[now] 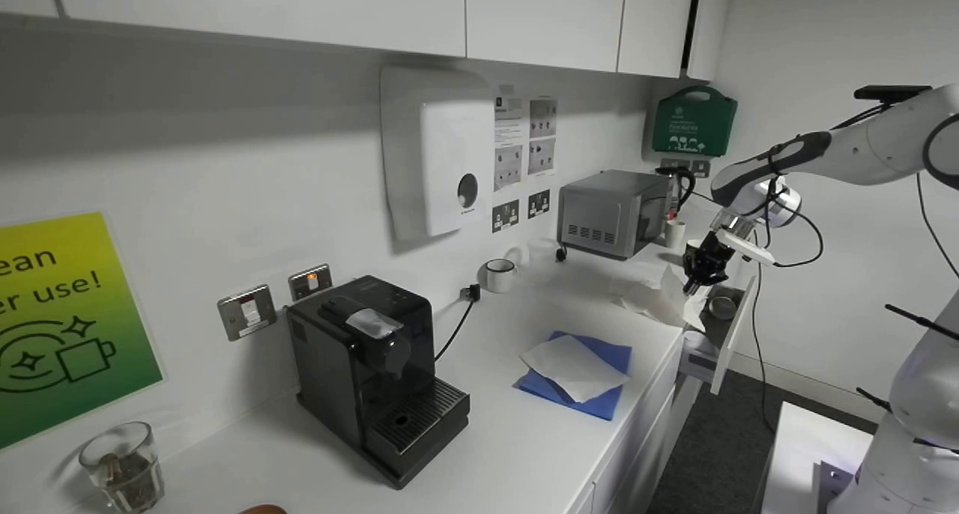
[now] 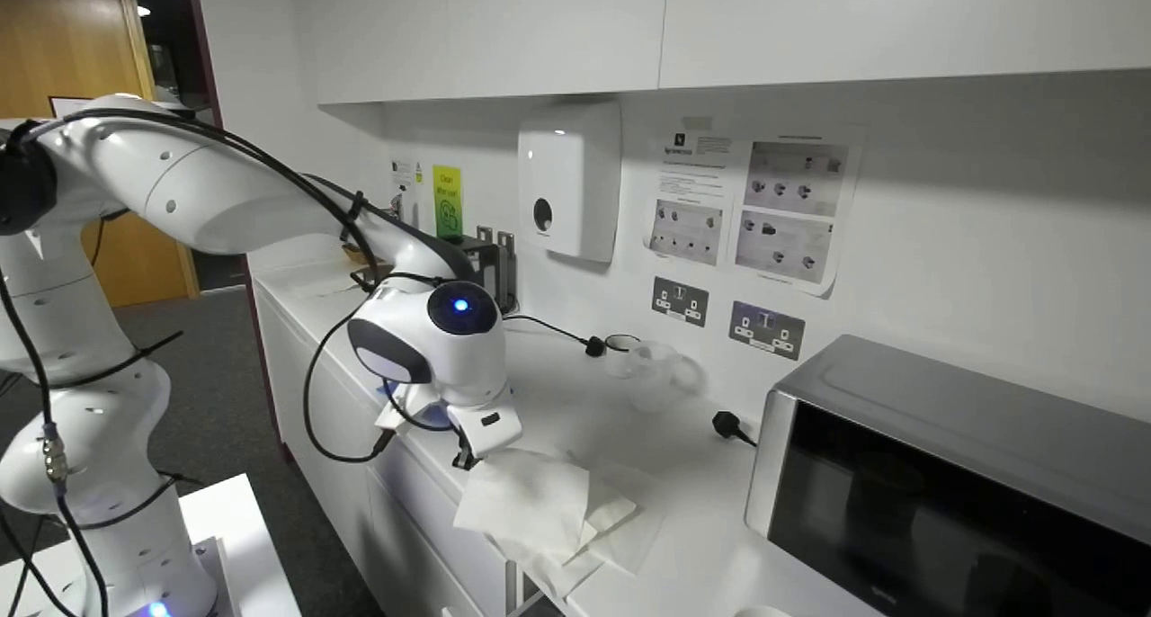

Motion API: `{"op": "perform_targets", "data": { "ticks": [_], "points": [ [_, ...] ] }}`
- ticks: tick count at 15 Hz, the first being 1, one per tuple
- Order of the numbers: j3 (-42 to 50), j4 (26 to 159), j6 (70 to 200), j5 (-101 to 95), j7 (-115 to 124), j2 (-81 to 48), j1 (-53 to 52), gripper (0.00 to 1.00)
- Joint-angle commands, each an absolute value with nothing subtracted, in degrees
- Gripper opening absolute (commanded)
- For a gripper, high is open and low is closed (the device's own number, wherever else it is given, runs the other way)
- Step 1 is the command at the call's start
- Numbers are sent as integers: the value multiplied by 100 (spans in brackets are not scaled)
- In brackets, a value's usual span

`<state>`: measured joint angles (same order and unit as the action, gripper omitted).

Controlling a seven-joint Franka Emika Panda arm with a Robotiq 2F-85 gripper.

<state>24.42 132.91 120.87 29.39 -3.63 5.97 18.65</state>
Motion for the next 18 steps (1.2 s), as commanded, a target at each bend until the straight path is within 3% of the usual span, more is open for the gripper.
{"op": "perform_targets", "data": {
  "ticks": [1,10,11,13,18],
  "points": [
    [2189,13113,12221,3279,-138,466,1792,0],
    [1907,13066,12579,3516,90,420,1703,0],
    [1896,13084,12595,3493,111,444,1698,25],
    [1866,13146,12629,3454,82,533,1680,32],
    [1693,13336,12858,3360,45,814,1575,72]
  ]
}}
